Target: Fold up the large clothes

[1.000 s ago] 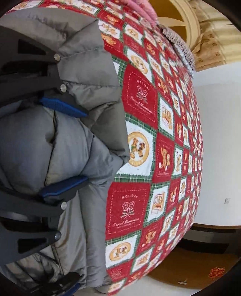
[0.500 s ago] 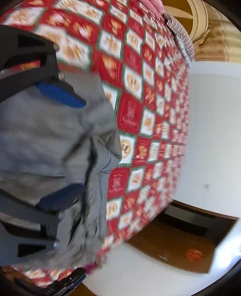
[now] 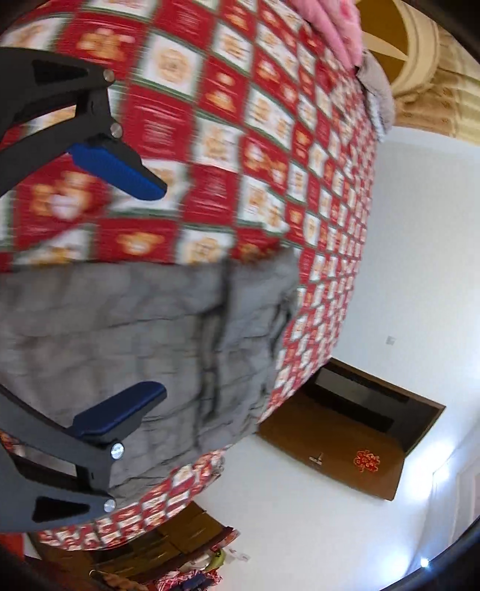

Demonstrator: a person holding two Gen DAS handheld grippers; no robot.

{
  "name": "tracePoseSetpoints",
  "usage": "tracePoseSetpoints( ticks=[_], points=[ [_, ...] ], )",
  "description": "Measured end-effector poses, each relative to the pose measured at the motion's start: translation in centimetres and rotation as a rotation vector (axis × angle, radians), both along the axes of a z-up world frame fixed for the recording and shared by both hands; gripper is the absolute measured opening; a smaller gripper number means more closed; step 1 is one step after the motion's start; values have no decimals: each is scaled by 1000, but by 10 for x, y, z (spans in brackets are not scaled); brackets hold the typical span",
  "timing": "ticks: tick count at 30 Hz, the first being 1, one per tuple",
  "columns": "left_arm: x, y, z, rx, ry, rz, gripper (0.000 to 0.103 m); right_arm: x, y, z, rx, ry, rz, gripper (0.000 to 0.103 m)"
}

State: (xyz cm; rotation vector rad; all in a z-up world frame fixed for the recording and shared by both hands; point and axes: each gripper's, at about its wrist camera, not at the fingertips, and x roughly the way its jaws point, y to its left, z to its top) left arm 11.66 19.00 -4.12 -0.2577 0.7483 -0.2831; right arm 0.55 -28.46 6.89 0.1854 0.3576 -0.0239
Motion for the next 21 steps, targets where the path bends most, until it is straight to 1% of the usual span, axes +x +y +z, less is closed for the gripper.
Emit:
tracePoseSetpoints(
  ticks=[2, 3, 5, 7, 10, 11, 12, 14, 16, 17, 19, 21],
  points=[
    [-14, 5, -6, -3, 17, -1, 100, -29, -11, 13, 29, -6, 11, 64],
    [-23, 6, -10, -11, 30, -5, 100, -49, -17, 22, 56, -16, 21, 64],
    [-32, 8, -15, -22, 47, -11, 100, -75, -24, 35, 94, -38, 34, 64],
    [-41, 8, -20, -28, 55, -20, 100, -107, -31, 50, 128, -84, 47, 64],
    [-54, 7, -23, -39, 54, -41, 100, -144, -35, 66, 146, -137, 58, 64],
    [-60, 6, -24, -44, 47, -50, 100, -157, -36, 69, 155, -148, 75, 69],
    [-64, 7, -25, -46, 41, -60, 100, -162, -37, 70, 155, -141, 82, 77],
    [-69, 1, -29, -48, 36, -83, 101, -164, -36, 64, 137, -98, 64, 80],
    [-67, -10, -33, -37, 64, -90, 101, -152, -33, 39, 112, -9, 38, 80],
    [-66, -17, -37, -34, 82, -112, 100, -148, -32, 28, 113, 20, 43, 80],
    [-69, -31, -45, -2, 91, -155, 101, -126, -30, -10, 124, 107, 57, 80],
    [-72, -40, -51, 51, 95, -167, 100, -99, -27, -56, 129, 209, 45, 80]
  ],
)
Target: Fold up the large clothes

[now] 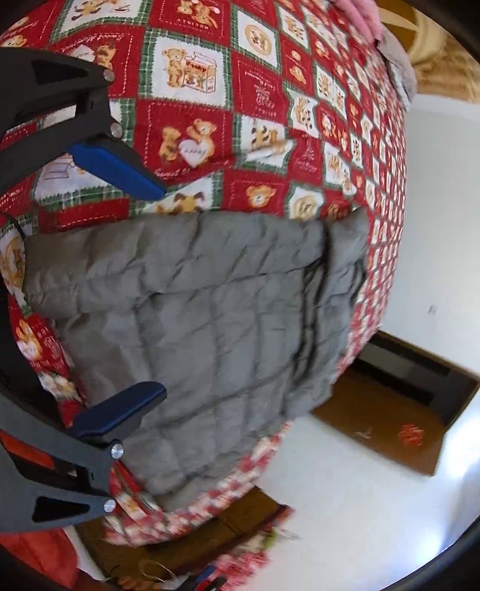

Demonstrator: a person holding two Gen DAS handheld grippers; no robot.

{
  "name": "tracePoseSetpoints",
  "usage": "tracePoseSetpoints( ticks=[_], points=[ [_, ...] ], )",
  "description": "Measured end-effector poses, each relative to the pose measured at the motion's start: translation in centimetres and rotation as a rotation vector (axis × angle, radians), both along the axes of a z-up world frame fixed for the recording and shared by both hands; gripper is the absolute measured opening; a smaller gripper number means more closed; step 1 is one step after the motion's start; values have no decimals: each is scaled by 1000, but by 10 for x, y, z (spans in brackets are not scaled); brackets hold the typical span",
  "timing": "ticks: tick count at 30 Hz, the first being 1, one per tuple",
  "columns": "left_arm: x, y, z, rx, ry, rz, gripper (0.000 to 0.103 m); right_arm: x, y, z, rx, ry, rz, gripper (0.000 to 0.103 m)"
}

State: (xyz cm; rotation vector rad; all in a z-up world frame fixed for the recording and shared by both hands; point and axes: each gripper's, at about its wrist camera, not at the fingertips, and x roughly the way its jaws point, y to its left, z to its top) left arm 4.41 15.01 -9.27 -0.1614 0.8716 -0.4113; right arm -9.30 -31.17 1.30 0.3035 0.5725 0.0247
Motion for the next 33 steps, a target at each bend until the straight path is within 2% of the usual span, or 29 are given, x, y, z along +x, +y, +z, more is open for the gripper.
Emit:
tracePoseSetpoints(
  ticks=[2, 4, 7, 10, 14, 15, 16, 17, 18, 19, 20, 24, 25, 26, 27, 30, 33],
  points=[
    [-4, -6, -11, 53, 11, 3, 100, 21, 4, -38, -6, 98, 8, 80],
    [-7, -5, -23, 62, 38, 14, 100, 43, 12, -74, -29, 182, 47, 80],
    [-8, -1, -39, 6, 93, 33, 100, 58, 22, -106, -103, 237, 72, 80],
    [-8, 0, -55, -14, 141, 52, 100, 70, 27, -130, -126, 286, 82, 80],
    [-14, -1, -57, -57, 95, 51, 99, 77, 34, -154, -113, 354, 117, 80],
    [-14, 0, -57, -72, 96, 46, 93, 77, 38, -156, -145, 350, 116, 79],
    [-16, 0, -57, -102, 99, 30, 77, 77, 42, -157, -184, 346, 122, 77],
    [-16, -1, -58, -106, 100, 24, 69, 78, 47, -158, -221, 351, 134, 68],
    [-15, -1, -58, -98, 101, 22, 49, 78, 50, -158, -256, 350, 133, 62],
    [-15, -2, -60, -93, 113, 21, 39, 79, 53, -157, -281, 353, 136, 47],
    [-12, 0, -62, -107, 123, 20, 39, 79, 55, -158, -294, 355, 142, 43],
    [-11, 9, -68, -229, 154, 32, 38, 80, 55, -157, -290, 345, 139, 43],
    [-10, 8, -68, -232, 152, 37, 37, 81, 55, -156, -288, 347, 137, 43],
    [-11, 6, -65, -225, 142, 34, 32, 81, 56, -154, -286, 350, 141, 31],
    [-10, 4, -62, -218, 130, 27, 24, 81, 56, -152, -271, 351, 153, 20],
    [-11, 1, -45, -218, 81, 11, 16, 79, 53, -140, -176, 323, 175, 14],
    [-14, 4, -19, -279, 19, -1, 15, 73, 47, -120, -68, 256, 197, 13]
  ],
)
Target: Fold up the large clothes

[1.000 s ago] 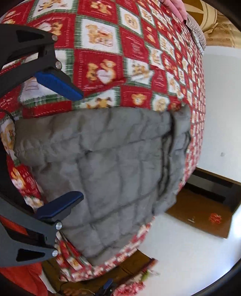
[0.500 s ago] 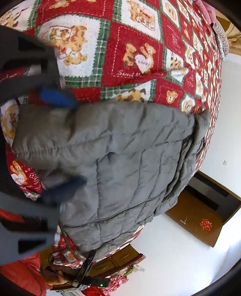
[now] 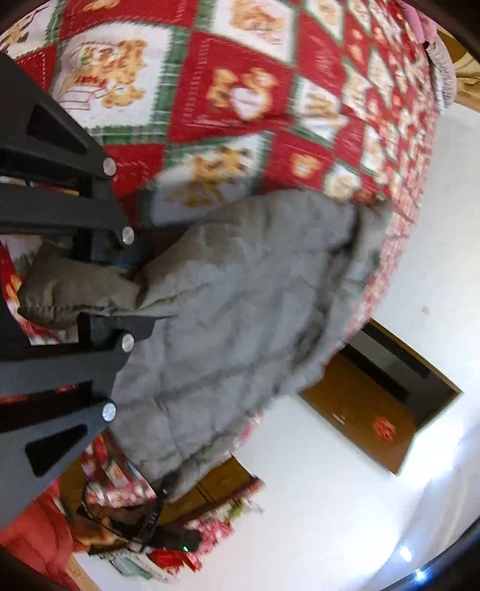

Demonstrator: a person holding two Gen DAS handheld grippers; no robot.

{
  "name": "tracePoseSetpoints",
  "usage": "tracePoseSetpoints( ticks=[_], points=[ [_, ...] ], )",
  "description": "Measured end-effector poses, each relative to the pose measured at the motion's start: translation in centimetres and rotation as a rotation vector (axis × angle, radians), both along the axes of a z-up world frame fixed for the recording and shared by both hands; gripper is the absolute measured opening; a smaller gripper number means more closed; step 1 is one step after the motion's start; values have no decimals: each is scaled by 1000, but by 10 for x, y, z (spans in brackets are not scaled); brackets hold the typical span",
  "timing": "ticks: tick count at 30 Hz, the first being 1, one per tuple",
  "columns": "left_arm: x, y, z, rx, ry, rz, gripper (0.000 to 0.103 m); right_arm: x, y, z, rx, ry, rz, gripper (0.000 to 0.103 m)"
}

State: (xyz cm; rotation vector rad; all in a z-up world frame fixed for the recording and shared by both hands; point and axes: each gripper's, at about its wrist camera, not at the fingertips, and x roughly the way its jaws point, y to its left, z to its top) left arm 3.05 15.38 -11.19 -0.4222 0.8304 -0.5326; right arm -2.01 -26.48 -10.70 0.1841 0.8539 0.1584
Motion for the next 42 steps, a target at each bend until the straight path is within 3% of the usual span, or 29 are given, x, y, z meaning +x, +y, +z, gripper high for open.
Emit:
tracePoseSetpoints(
  ticks=[5, 11, 14, 19, 25, 30, 36, 38, 39, 41, 42],
  points=[
    [-11, 18, 52, -148, -130, 5, 15, -14, -13, 42, 157, -101, 7, 13],
    [-37, 37, 106, -280, -299, -28, 15, -46, -33, 89, 269, -205, 4, 12],
    [-44, 48, 124, -351, -343, -21, 15, -67, -44, 115, 317, -274, 7, 12],
    [-9, 51, 157, -312, -281, 42, 16, -60, -50, 155, 337, -372, 20, 12],
    [92, 36, 162, -226, -167, 161, 17, 46, -44, 183, 283, -387, 10, 12],
    [190, 14, 132, -97, -47, 255, 17, 184, -47, 157, 249, -279, -104, 12],
    [274, -3, 67, 48, 130, 335, 21, 303, -40, 71, 195, -155, -225, 13],
    [290, 0, 45, 33, 218, 340, 25, 328, -36, 38, 173, -110, -259, 18],
    [296, 3, 35, 1, 266, 336, 31, 338, -35, 23, 168, -71, -278, 28],
    [305, 18, 18, -98, 357, 322, 35, 354, -39, -2, 204, 0, -303, 41],
    [307, 28, 14, -157, 377, 306, 38, 357, -42, -9, 230, 10, -310, 42]
  ],
)
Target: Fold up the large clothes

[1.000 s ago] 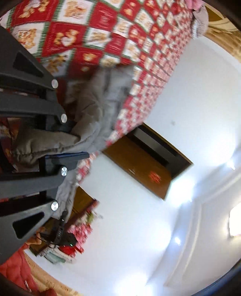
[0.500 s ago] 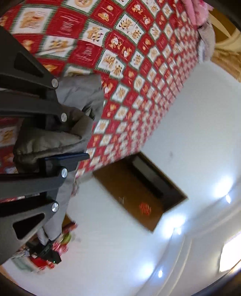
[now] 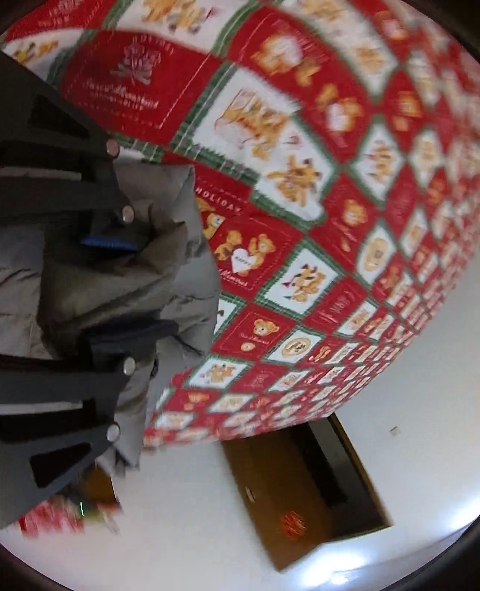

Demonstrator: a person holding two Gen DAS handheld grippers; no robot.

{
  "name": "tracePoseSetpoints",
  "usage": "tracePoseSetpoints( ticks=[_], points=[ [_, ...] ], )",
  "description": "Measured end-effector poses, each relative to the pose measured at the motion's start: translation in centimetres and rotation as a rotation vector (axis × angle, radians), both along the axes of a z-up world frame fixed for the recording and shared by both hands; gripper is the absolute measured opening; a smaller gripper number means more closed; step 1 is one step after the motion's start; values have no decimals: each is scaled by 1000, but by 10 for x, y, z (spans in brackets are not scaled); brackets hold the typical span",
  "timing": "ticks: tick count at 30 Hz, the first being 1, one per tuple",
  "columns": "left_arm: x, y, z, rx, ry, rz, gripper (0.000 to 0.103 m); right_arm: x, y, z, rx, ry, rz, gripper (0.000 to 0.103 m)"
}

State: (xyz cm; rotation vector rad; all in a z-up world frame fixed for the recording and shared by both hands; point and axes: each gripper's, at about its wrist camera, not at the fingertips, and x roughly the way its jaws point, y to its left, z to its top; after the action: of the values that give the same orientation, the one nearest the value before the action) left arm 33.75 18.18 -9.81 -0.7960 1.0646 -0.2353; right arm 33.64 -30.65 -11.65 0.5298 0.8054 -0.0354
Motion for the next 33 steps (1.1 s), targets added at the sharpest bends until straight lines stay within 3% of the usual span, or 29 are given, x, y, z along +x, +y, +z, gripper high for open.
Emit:
tracePoseSetpoints(
  ticks=[2, 3, 4, 5, 6, 8, 10, 11, 14, 16, 20, 23, 26, 29, 30, 31, 33],
  points=[
    [-2, 16, 7, -65, -14, 1, 47, 2, -7, -8, 50, 8, -3, 45],
    [-5, 26, 14, -73, -36, 16, 58, 2, -10, -8, 68, 11, 3, 48],
    [-9, 38, 27, -39, -68, 55, 84, -1, -13, -5, 88, 5, 10, 50],
    [-15, 49, 41, 22, -96, 113, 97, -7, -19, 4, 113, -23, 15, 55],
    [-23, 60, 56, 67, -133, 168, 103, -15, -23, 15, 128, -59, 13, 62],
    [-38, 76, 80, 105, -196, 206, 103, -29, -30, 37, 129, -129, -3, 74],
    [-50, 73, 94, 170, -194, 220, 103, -49, -35, 69, 84, -209, -41, 77],
    [-55, 62, 102, 243, -207, 210, 103, -61, -30, 90, 37, -270, -44, 77],
    [-56, 4, 109, 439, -273, 72, 103, -66, 8, 124, -98, -323, 70, 77],
    [-53, -44, 105, 500, -312, -38, 103, -56, 51, 132, -192, -300, 199, 77],
    [-29, -124, 87, 599, -335, -153, 103, -22, 141, 110, -399, -236, 362, 74],
    [-8, -158, 73, 742, -346, -188, 103, 10, 171, 78, -437, -152, 408, 44],
    [2, -158, 53, 883, -356, -152, 103, 39, 175, 37, -497, -99, 370, 40],
    [15, -141, 19, 864, -294, -121, 103, 52, 163, -4, -541, -72, 345, 40],
    [17, -134, 8, 820, -274, -110, 103, 55, 157, -21, -525, -60, 339, 40],
    [18, -122, -1, 719, -273, -90, 103, 57, 150, -29, -481, -65, 328, 40],
    [18, -116, -9, 650, -291, -59, 103, 51, 138, -34, -400, -110, 288, 40]
  ],
)
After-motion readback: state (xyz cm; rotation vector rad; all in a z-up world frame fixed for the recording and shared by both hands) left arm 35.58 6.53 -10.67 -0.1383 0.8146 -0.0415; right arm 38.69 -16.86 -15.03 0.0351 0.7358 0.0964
